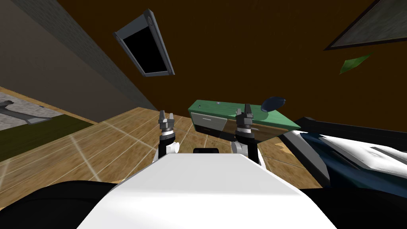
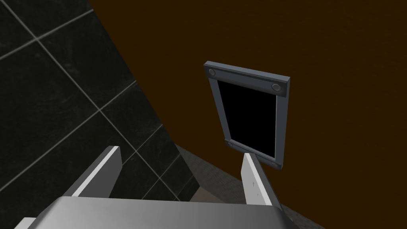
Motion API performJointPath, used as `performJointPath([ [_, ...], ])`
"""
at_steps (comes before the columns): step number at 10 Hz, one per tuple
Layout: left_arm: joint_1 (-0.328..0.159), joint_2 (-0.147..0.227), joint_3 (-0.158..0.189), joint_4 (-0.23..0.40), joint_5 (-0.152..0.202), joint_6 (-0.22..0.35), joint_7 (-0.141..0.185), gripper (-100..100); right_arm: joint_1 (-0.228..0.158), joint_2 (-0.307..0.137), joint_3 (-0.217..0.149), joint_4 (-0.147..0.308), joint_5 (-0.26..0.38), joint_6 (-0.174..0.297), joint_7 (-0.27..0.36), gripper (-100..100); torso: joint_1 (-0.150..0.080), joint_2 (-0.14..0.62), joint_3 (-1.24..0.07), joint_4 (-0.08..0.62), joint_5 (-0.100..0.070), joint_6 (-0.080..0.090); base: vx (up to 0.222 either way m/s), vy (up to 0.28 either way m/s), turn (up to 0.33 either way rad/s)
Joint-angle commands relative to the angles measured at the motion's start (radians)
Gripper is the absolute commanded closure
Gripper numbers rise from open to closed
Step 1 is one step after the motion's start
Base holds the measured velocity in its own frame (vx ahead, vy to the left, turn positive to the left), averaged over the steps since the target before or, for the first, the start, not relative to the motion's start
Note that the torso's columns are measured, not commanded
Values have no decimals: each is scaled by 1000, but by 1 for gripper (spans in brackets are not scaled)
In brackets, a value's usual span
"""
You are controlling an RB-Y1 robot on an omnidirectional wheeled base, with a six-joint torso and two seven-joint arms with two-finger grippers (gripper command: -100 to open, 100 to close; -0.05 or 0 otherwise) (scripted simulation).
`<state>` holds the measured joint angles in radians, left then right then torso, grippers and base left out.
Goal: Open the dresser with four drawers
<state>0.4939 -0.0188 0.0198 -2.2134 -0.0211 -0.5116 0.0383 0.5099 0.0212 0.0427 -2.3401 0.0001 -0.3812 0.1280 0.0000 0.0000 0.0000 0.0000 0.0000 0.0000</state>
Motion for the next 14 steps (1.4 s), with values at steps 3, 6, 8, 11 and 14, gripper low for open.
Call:
performJointPath([
  [3, 0, 0, 0, 0, 0, 0, 0, 0, 0, 0, 0, 0, 0, 0, 0, 0, 0, 175, -351, 176, 0, 0, 0, 0, 0],
  [6, 0, 0, 0, 0, 0, 0, 0, 0, 0, 0, 0, 0, 0, 0, 0, 0, 0, 396, -792, 396, 0, 0, 0, 0, 0],
  [8, 0, 0, 0, 0, 0, 0, 0, 0, 0, 0, 0, 0, 0, 0, 0, 0, 0, 544, -1087, 544, 0, 0, 0, 0, 0],
  [11, 0, 0, 0, 0, 0, 0, 0, 0, -7, -63, 9, 24, 32, 23, 9, -100, 1, 725, -1451, 724, 0, 0, 2, 20, -7],
  [14, 0, 0, 0, 0, 0, 0, 0, 0, -23, -133, 32, 79, 111, 80, 30, -100, 3, 738, -1476, 738, 1, 0, -3, 87, -19],
])
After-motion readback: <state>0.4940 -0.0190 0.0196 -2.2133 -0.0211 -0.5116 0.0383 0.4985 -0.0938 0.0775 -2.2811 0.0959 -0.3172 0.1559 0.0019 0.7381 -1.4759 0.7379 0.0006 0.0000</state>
